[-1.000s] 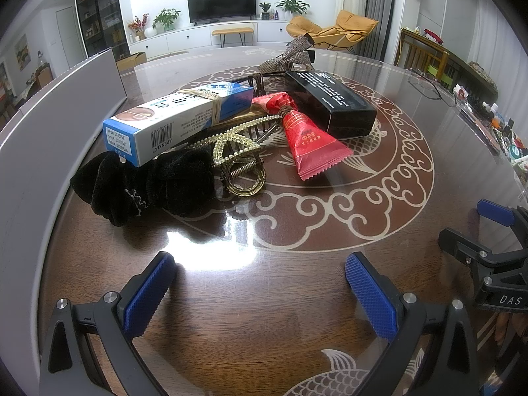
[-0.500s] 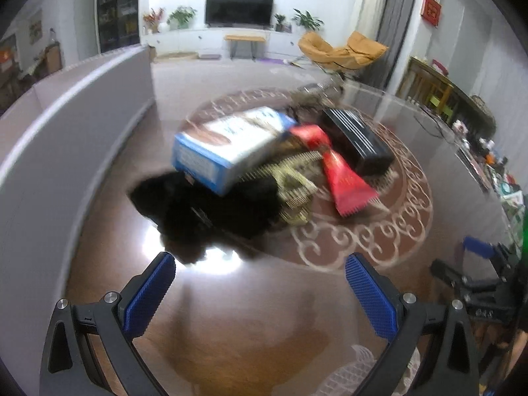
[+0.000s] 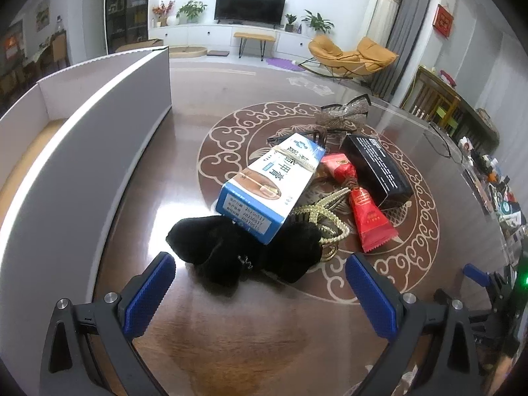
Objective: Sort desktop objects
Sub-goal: 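Move the left tool toward the black velvet pouch beside the blue box, then lower the left tool onto the black velvet pouch and close on it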
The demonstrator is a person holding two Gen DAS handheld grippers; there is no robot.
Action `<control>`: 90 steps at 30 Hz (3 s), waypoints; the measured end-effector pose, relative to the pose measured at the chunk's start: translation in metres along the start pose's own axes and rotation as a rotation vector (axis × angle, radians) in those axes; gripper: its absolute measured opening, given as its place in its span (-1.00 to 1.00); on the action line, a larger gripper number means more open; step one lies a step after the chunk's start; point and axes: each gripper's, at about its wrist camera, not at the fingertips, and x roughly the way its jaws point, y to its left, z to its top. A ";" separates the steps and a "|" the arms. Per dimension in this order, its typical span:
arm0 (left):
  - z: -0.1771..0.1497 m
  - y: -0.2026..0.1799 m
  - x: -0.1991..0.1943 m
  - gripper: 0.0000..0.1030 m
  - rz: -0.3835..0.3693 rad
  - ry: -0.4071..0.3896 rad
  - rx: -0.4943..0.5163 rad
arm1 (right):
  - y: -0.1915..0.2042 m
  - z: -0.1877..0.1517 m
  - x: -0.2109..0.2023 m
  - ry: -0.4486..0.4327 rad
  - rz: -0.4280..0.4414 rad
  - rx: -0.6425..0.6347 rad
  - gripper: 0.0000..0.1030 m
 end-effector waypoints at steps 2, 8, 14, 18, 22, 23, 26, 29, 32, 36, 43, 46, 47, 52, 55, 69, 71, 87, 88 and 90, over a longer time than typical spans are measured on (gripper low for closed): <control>0.004 -0.003 0.001 1.00 0.010 -0.008 -0.013 | 0.000 0.000 0.000 0.000 0.000 0.000 1.00; 0.013 -0.010 0.025 1.00 0.067 0.022 -0.018 | 0.000 0.000 0.000 0.000 0.000 0.000 1.00; 0.010 -0.004 0.028 1.00 0.068 0.039 -0.025 | 0.000 0.000 0.000 0.000 0.000 0.000 1.00; 0.005 0.004 0.031 1.00 0.090 0.059 -0.025 | 0.000 0.000 0.000 0.000 0.000 0.000 1.00; 0.004 0.012 0.039 1.00 0.082 0.081 -0.040 | 0.000 0.000 0.000 0.000 0.000 0.000 1.00; 0.004 0.013 0.040 1.00 0.075 0.081 -0.046 | 0.000 0.000 0.000 0.000 0.000 0.000 1.00; 0.007 0.012 0.051 1.00 0.062 0.102 -0.057 | 0.000 0.000 0.000 0.000 0.000 0.000 1.00; 0.006 0.005 0.057 1.00 0.105 0.115 -0.013 | 0.000 0.000 0.000 0.000 0.000 0.000 1.00; -0.001 0.001 0.054 1.00 0.120 0.140 0.026 | 0.000 0.000 0.000 0.000 0.000 0.000 1.00; -0.020 0.013 0.034 1.00 0.112 0.152 0.044 | 0.000 0.000 0.000 0.000 0.000 0.000 1.00; -0.023 0.026 0.003 1.00 0.085 0.043 0.085 | 0.000 0.000 0.000 0.000 0.000 0.000 1.00; -0.005 0.020 0.006 1.00 0.098 0.007 0.110 | 0.000 0.000 0.000 0.000 0.000 0.000 1.00; -0.001 0.020 0.009 1.00 0.106 0.004 0.113 | 0.000 0.000 0.000 0.000 0.000 0.000 1.00; 0.019 0.017 0.015 1.00 0.066 -0.061 0.166 | 0.000 0.000 0.000 0.000 0.000 0.000 1.00; 0.028 0.017 0.040 1.00 0.000 0.019 0.154 | 0.000 0.000 0.000 0.000 0.000 0.000 1.00; -0.005 -0.001 0.020 1.00 -0.165 0.096 0.256 | 0.000 0.000 0.000 0.000 0.000 0.000 1.00; -0.003 -0.008 0.028 1.00 -0.128 0.093 0.267 | 0.000 0.000 0.000 0.000 0.000 0.000 1.00; -0.010 -0.037 0.058 1.00 -0.026 0.119 0.364 | 0.000 0.000 0.000 -0.001 0.000 -0.001 1.00; -0.009 -0.035 0.059 1.00 -0.035 0.123 0.355 | 0.000 0.000 0.000 -0.001 0.000 -0.001 1.00; -0.009 -0.033 0.059 1.00 -0.043 0.122 0.351 | 0.000 0.000 0.000 -0.001 0.000 -0.001 1.00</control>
